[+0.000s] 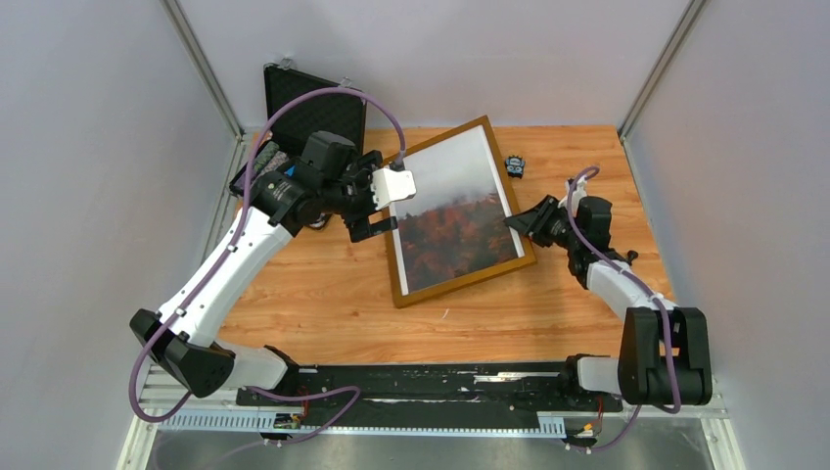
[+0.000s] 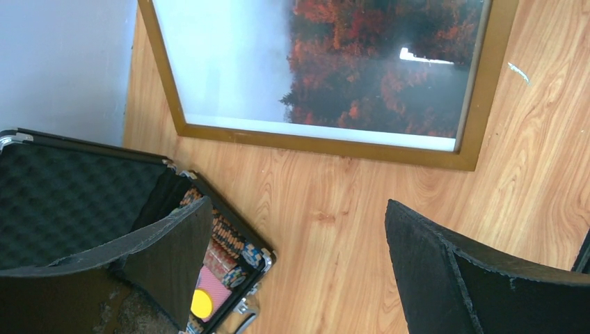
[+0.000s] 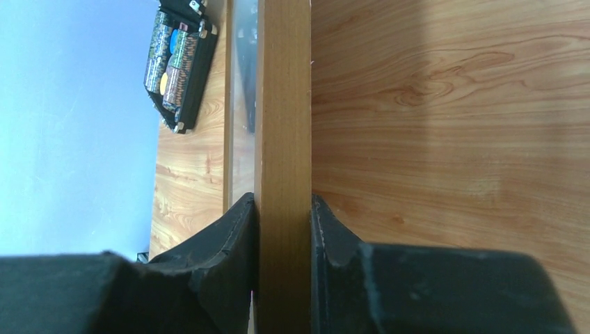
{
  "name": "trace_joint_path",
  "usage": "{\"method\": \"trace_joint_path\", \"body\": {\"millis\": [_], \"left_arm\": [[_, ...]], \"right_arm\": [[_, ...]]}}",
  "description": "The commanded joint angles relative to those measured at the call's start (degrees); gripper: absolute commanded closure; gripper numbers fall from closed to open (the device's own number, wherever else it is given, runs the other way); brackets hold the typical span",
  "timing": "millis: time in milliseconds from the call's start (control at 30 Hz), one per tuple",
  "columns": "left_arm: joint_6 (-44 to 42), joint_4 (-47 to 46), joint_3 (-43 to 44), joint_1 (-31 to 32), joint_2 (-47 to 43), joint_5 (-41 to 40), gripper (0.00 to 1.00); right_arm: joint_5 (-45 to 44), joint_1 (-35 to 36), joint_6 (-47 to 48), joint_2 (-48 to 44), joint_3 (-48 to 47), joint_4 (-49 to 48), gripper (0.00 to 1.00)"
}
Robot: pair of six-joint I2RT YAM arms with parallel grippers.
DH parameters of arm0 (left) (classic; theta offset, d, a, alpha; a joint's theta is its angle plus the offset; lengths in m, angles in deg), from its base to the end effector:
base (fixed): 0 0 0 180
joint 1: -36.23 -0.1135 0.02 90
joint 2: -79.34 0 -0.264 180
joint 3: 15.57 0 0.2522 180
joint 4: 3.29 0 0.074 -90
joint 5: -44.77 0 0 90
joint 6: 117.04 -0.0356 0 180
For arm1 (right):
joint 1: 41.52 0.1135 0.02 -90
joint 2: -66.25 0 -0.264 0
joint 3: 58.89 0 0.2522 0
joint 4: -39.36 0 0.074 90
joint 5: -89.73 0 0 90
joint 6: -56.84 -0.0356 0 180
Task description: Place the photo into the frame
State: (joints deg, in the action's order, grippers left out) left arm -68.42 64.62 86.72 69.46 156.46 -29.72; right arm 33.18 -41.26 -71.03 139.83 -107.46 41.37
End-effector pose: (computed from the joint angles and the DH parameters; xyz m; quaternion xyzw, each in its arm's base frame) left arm 0.2198 -0.1553 0.4046 0.5932 0.6893 -0.0951 0.4049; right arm 0.2662 0.0208 0.2130 0.1210 0.8215 0.3953 0.3927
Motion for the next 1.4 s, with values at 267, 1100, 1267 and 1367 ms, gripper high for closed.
{"method": "trace_joint_path", "body": {"millis": [267,1100,1267,1367], "left_arm": [[0.78,-0.68,-0.26,-0.25,0.65,-0.41,0.00],[-1.10,-2.32,-3.40,-0.24,0.86,-1.00,0.00],[-0.57,-2.97,-4.88,-0.19,0.60,-1.04,0.00],[0.49,-3.85,-5.98,-0.25,0.73,-1.10,0.00]], "right_arm": [[1.46,-2.28,2.27,12.66,4.33,-14.40,0.85],[1.15,-5.88,8.42,13.28,4.90,-4.66,0.38],[1.51,-5.85,9.02,12.66,4.22,-3.38,0.37],[1.27,-5.71,9.63,12.14,3.86,-2.32,0.37]]}}
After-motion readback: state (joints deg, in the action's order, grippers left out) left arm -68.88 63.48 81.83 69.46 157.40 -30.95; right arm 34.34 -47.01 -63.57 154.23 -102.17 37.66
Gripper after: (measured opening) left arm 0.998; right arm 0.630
